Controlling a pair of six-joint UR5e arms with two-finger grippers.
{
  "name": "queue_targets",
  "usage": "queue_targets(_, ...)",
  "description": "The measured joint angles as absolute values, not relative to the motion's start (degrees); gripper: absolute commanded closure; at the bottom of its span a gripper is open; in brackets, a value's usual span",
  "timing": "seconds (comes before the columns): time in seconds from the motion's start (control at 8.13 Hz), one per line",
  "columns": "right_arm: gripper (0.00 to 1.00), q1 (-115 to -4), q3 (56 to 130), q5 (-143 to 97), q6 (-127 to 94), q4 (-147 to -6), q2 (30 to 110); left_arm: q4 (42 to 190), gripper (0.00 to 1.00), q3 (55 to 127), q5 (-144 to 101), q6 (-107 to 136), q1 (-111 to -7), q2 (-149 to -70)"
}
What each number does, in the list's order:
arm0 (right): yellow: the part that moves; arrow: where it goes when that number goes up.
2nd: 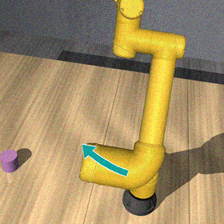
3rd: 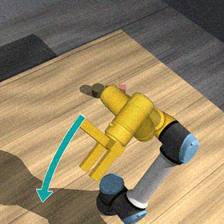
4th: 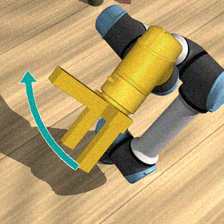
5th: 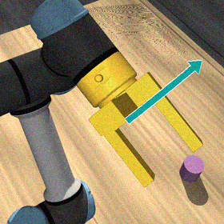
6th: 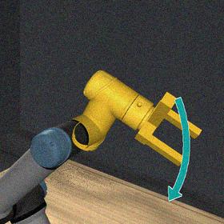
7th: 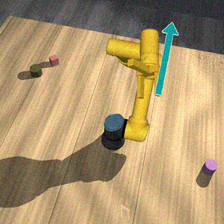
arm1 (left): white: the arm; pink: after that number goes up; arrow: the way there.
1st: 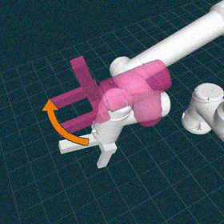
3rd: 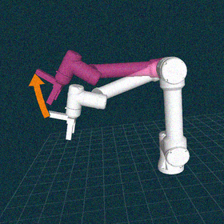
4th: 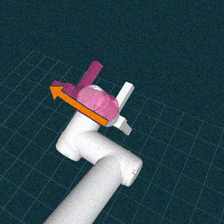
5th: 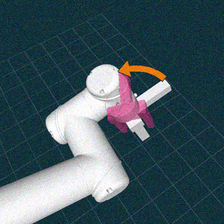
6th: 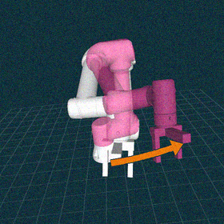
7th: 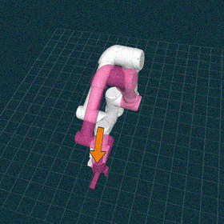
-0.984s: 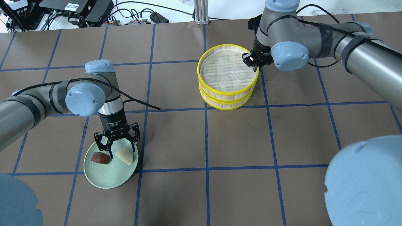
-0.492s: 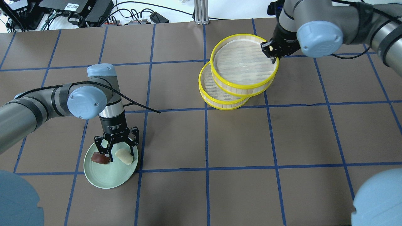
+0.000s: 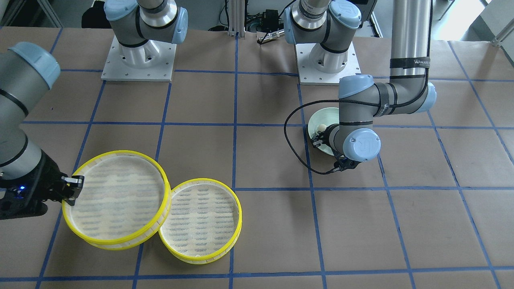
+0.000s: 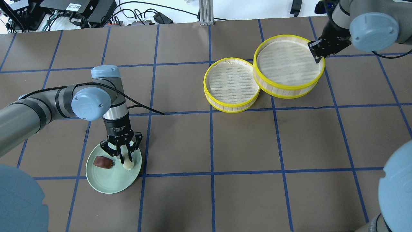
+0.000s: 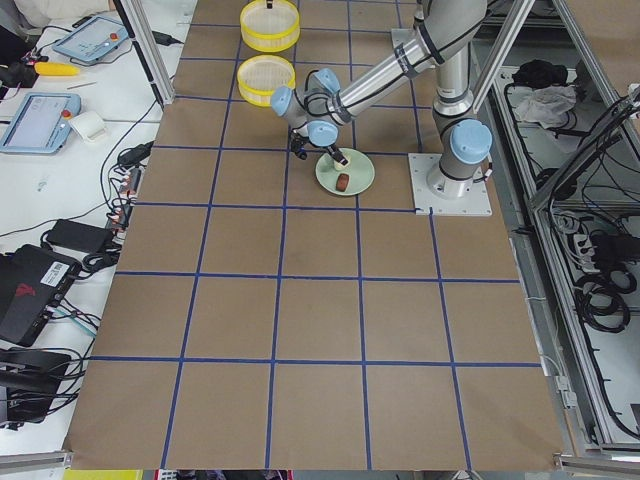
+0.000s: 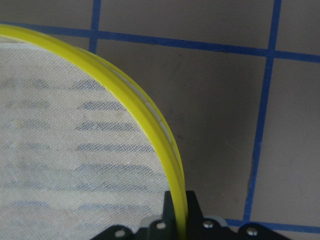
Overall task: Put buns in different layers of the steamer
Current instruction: 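Lift the white bun and carry it over the lower steamer tier with the left gripper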
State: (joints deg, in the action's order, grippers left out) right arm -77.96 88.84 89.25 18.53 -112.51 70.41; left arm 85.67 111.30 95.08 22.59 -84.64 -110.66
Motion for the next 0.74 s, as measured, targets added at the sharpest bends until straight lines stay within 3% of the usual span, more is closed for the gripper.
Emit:
queue_targets(0.25, 1.0, -74.37, 88.86, 89.56, 22.36, -112.65, 68.97, 85.79, 1.0, 109.13, 94.77, 22.64, -84.84, -109.41)
queue_targets(0.74, 1.0, -71.52, 88.9, 92.25, 23.49, -114.08, 66.94, 90.61, 1.0, 97.27, 94.55, 23.93, -87.41, -104.23)
